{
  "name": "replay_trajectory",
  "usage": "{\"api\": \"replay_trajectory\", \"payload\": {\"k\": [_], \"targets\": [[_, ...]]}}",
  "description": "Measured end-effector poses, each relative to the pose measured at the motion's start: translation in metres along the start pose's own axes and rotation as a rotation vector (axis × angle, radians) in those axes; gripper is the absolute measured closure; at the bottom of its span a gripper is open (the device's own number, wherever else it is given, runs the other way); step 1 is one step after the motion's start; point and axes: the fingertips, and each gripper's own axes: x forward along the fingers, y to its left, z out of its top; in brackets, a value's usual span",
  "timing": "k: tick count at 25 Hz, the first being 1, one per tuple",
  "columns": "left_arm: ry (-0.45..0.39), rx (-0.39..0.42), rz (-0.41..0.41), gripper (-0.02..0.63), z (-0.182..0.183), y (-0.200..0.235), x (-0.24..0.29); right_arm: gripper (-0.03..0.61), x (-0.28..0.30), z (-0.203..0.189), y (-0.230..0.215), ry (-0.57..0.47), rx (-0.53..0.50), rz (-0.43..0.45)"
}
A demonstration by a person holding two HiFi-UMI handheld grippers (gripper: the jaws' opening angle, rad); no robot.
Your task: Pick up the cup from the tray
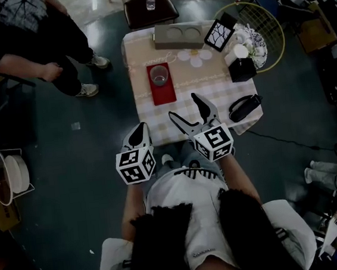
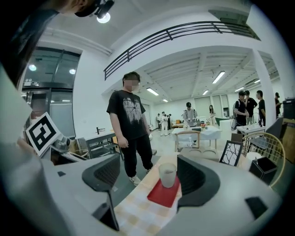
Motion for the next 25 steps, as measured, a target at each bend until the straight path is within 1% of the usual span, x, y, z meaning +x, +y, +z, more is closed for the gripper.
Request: {"api": "replay_trajectory", "payload": {"k": [2,7,9,12,14,16,19,23,25], "targets": [[0.0,-0.013,0.003,0.607,0.003,0.001,0.006,0.205,0.009,0.001,-0.004,0.005,0.0,0.006],[0.013,-0.014,0.035,0.607,0.01,0.009,0.022,0.195,0.037,0.0,-0.018,0.027,0.003,0.024],[0.025,-0.022,0.049,0.607,0.009,0.013,0.029,0.189,0.048,-0.005,-0.024,0.045,0.003,0.026],[0.039,-0.048,0.065,0.607,0.007,0.017,0.04,0.187,0.062,-0.013,-0.03,0.073,-0.024,0.023],[0.047,-0.062,0.078,0.607,0.007,0.021,0.046,0.187,0.071,-0.016,-0.032,0.088,-0.032,0.036],[0.055,-0.07,0.089,0.607,0.008,0.024,0.051,0.187,0.082,-0.019,-0.035,0.099,-0.03,0.043],[0.065,-0.084,0.105,0.607,0.011,0.032,0.062,0.186,0.099,-0.022,-0.045,0.11,-0.041,0.024],[0.075,-0.1,0.136,0.607,0.012,0.041,0.077,0.185,0.12,-0.035,-0.05,0.146,-0.071,0.048],[0.083,-0.098,0.141,0.607,0.014,0.042,0.084,0.18,0.129,-0.04,-0.057,0.156,-0.059,0.042]]}}
